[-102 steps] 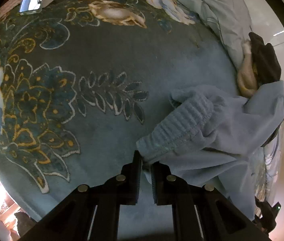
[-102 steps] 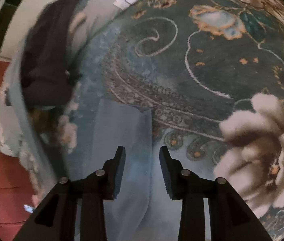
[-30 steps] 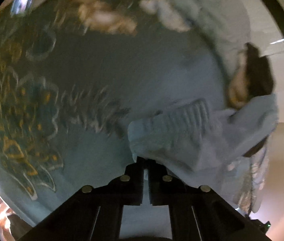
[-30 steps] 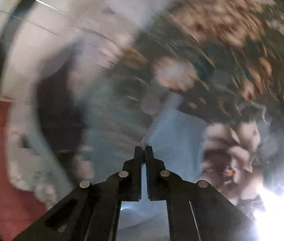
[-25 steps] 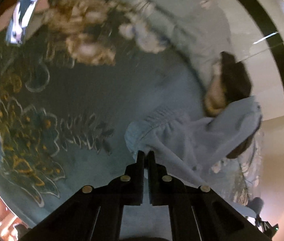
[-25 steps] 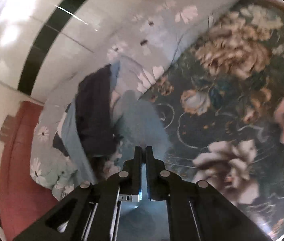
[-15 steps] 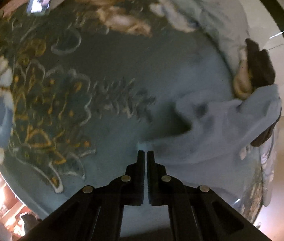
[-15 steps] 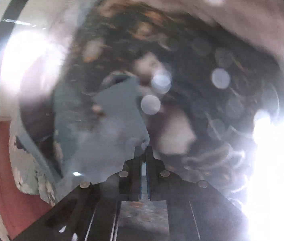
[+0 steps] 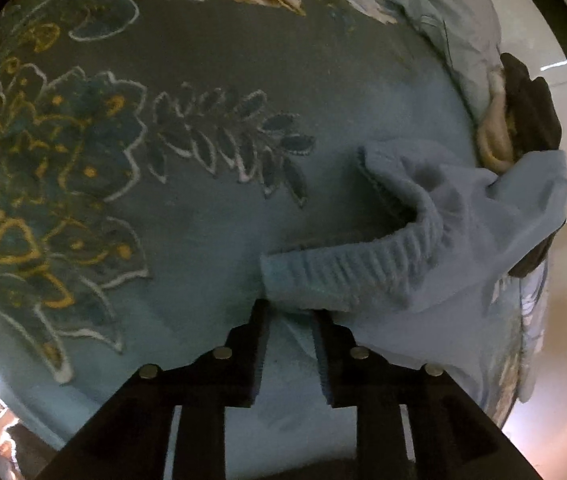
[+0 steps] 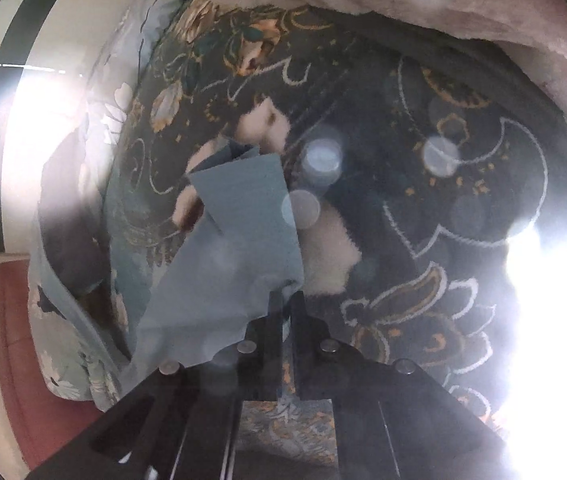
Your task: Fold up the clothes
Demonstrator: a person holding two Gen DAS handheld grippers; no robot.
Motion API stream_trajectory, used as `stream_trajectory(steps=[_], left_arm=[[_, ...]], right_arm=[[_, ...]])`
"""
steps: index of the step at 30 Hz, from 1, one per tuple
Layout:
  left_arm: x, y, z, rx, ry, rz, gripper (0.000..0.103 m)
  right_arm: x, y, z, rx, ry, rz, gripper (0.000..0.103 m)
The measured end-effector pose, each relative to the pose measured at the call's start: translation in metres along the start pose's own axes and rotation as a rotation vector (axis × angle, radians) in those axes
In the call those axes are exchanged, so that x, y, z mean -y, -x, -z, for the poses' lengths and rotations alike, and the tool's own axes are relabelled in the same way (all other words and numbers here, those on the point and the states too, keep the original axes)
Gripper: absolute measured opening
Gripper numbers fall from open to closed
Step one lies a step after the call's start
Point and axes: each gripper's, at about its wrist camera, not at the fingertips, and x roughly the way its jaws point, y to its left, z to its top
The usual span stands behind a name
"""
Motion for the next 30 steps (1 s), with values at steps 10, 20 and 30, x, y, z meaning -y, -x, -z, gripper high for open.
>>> stream_trajectory(steps=[10, 20, 30], left_arm=[[0.007, 0.017, -0.015, 0.089, 0.094, 0.06, 0.005], [-0.017, 0.075, -0.023, 0.221, 0.05, 0.029, 0.004], [-0.043, 0.05, -0.018, 0.15, 0.115, 0.062, 0.006]], right_arm=[[-0.011, 0.016, 0.002, 0.017, 0.033, -0.036, 0.003], [0.011, 0.021, 0.026, -0.004, 0.105, 0.009, 0.003], [-0.022, 0.027, 0.023, 0.012, 0.19, -0.018, 0.004]])
